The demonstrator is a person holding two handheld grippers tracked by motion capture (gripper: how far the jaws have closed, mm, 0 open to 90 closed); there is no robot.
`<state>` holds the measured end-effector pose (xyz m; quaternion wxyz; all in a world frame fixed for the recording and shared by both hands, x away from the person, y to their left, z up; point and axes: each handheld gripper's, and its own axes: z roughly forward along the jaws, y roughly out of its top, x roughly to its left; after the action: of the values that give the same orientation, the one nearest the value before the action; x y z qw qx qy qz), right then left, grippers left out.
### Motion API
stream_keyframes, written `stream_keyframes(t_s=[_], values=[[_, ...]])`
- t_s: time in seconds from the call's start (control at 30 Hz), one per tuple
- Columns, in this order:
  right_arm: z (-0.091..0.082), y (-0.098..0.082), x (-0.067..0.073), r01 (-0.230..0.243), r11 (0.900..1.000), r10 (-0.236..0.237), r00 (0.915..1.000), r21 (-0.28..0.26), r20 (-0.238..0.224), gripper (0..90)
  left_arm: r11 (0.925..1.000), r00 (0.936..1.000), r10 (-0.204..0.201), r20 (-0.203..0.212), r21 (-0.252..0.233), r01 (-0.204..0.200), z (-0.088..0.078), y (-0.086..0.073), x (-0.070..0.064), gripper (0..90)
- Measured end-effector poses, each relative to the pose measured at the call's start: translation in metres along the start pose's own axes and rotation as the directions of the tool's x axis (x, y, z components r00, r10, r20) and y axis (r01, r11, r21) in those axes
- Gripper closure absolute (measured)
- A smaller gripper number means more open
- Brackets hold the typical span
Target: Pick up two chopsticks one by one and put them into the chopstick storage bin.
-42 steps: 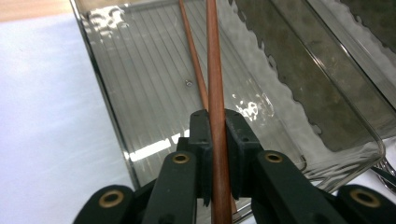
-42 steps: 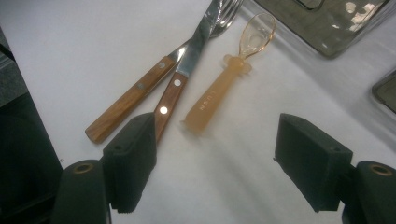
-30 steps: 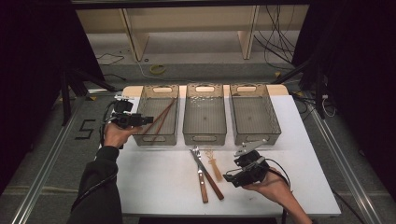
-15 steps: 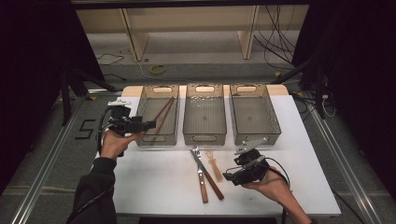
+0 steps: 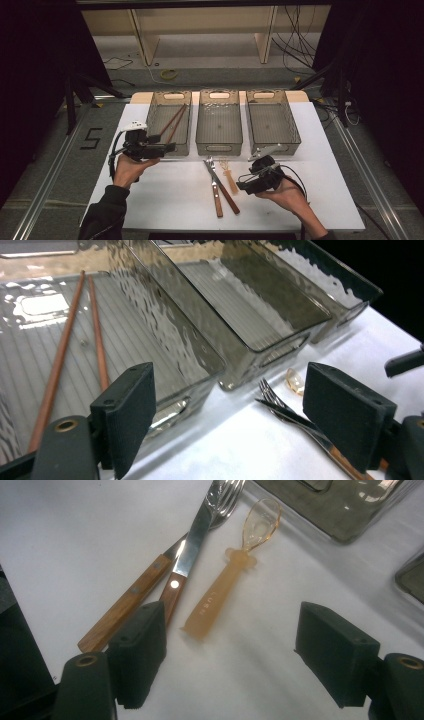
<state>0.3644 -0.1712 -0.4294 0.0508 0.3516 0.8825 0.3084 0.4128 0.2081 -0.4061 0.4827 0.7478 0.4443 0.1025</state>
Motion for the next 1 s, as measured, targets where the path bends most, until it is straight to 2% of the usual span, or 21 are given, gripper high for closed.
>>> stream_keyframes(t_s=[0.17, 0.27, 0.37, 0.57, 0.8, 1.0], values=[[0.004, 0.003, -0.004, -0.009, 1.0, 0.009, 1.0, 0.01, 0.002, 29.0, 0.9999, 0.9994, 0.013, 0.033, -0.007, -0.013, -0.001, -0.005, -0.01, 20.8], [0.008, 0.004, -0.005, -0.01, 1.0, 0.01, 0.9999, 0.028, 0.007, 28.9, 0.9992, 0.9987, 0.04, 0.033, -0.002, -0.04, -0.001, -0.009, -0.015, 20.6], [0.012, 0.006, -0.003, -0.005, 0.999, 0.004, 0.9998, 0.048, 0.02, 29.0, 0.9995, 0.9986, 0.032, 0.042, -0.004, -0.032, -0.002, -0.015, -0.017, 20.5], [0.021, 0.012, -0.001, -0.008, 0.997, 0.006, 0.9998, 0.08, 0.02, 29.8, 0.9992, 0.9985, 0.038, 0.04, 0.008, -0.038, -0.003, -0.029, -0.02, 20.1], [0.032, 0.019, 0.005, -0.003, 0.994, -0.002, 0.999, 0.108, 0.044, 31.9, 0.9991, 0.9984, 0.038, 0.043, 0.016, -0.038, -0.002, -0.045, -0.025, 20.1], [0.04, 0.023, 0.007, -0.006, 0.991, -0.002, 0.9986, 0.131, 0.054, 33.6, 0.998, 0.9973, 0.063, 0.036, 0.0, -0.063, -0.001, -0.053, -0.03, 20.3]])
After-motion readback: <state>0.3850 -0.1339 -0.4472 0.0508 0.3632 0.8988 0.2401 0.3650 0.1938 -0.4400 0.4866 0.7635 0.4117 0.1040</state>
